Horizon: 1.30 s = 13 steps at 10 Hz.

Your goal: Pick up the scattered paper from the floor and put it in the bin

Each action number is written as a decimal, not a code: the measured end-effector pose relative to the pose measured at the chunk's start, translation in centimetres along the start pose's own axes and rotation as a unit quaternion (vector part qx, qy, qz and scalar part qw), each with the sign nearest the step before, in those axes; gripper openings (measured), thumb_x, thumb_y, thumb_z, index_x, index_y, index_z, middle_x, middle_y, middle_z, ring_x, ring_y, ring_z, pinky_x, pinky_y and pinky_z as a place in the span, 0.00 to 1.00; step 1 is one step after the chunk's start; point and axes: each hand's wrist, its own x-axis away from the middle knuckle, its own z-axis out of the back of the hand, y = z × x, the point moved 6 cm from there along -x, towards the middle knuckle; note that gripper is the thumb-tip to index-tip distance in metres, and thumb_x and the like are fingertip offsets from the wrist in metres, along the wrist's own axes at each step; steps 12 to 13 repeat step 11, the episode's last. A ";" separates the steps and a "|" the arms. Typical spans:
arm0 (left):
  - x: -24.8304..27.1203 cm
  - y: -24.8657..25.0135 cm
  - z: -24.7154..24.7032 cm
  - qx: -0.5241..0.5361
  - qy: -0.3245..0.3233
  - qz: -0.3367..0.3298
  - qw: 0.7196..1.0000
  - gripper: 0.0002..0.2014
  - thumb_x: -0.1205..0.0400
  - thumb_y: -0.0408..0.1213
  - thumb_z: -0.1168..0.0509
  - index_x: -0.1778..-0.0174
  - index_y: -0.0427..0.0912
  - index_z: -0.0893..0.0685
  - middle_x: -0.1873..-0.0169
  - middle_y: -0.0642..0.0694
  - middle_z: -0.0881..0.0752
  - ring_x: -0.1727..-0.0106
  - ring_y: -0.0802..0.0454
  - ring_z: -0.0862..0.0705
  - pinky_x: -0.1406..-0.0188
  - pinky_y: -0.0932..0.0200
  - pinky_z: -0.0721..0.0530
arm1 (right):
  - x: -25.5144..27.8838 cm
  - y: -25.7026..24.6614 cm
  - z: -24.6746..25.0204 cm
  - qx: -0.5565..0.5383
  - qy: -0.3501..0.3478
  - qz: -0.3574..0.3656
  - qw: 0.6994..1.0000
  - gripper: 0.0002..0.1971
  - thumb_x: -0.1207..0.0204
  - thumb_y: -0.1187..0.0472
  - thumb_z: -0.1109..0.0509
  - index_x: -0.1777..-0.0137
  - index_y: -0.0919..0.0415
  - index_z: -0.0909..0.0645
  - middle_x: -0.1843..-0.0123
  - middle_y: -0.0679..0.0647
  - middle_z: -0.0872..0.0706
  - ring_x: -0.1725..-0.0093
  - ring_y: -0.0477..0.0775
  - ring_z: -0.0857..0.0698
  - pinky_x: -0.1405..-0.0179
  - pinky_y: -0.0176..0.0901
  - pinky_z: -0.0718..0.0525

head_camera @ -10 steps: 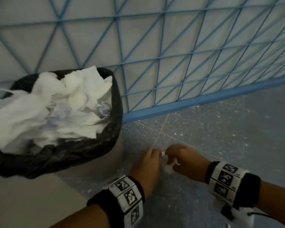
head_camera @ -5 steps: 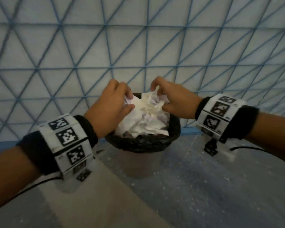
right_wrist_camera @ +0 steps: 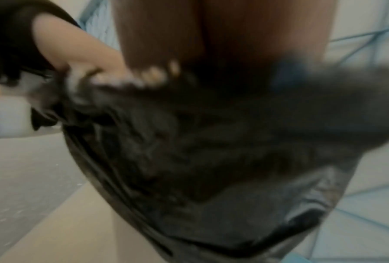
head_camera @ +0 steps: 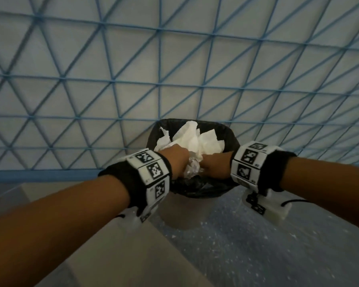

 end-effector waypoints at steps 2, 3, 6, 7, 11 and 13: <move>0.1 0.4 0.1 0.010 -0.053 -0.002 0.999 0.15 0.18 0.40 0.39 0.42 0.34 0.16 0.41 0.37 0.14 0.44 0.43 0.18 0.42 0.55 0.22 | 0.0 0.4 0.5 0.018 -0.004 0.001 1.000 0.20 0.18 0.56 0.41 0.29 0.65 0.28 0.29 0.66 0.23 0.30 0.66 0.24 0.31 0.54 0.26; 2.2 0.2 2.8 0.062 0.000 -0.021 0.998 0.12 0.20 0.40 0.38 0.46 0.42 0.13 0.45 0.45 0.12 0.47 0.48 0.17 0.45 0.58 0.22 | 1.3 1.4 1.8 -0.024 0.023 0.010 0.999 0.28 0.20 0.53 0.37 0.22 0.62 0.39 0.20 0.62 0.34 0.22 0.60 0.35 0.22 0.48 0.38; 1.9 -2.6 2.9 -0.027 0.002 0.050 0.998 0.24 0.21 0.46 0.35 0.31 0.40 0.24 0.33 0.37 0.22 0.34 0.40 0.22 0.35 0.49 0.22 | 6.9 1.2 3.1 -0.176 0.146 0.035 0.973 0.24 0.25 0.45 0.34 0.33 0.52 0.34 0.34 0.60 0.28 0.37 0.60 0.24 0.42 0.44 0.27; 1.6 -1.5 1.6 -0.037 -0.025 0.009 0.999 0.16 0.19 0.39 0.39 0.38 0.38 0.17 0.40 0.39 0.14 0.40 0.42 0.17 0.38 0.50 0.18 | 6.3 -0.4 1.3 -0.128 0.064 0.057 0.988 0.18 0.22 0.40 0.42 0.47 0.55 0.25 0.49 0.54 0.22 0.43 0.58 0.21 0.42 0.46 0.24; 7.6 -1.9 7.7 0.044 0.296 -0.075 0.951 0.22 0.23 0.37 0.47 0.37 0.60 0.18 0.47 0.50 0.09 0.57 0.53 0.16 0.63 0.60 0.23 | 8.6 1.9 3.0 -0.252 0.218 0.095 0.938 0.25 0.31 0.33 0.45 0.46 0.46 0.16 0.28 0.47 0.26 0.26 0.44 0.30 0.25 0.45 0.30; 7.6 -1.9 7.7 0.044 0.296 -0.075 0.951 0.22 0.23 0.37 0.47 0.37 0.60 0.18 0.47 0.50 0.09 0.57 0.53 0.16 0.63 0.60 0.23 | 8.6 1.9 3.0 -0.252 0.218 0.095 0.938 0.25 0.31 0.33 0.45 0.46 0.46 0.16 0.28 0.47 0.26 0.26 0.44 0.30 0.25 0.45 0.30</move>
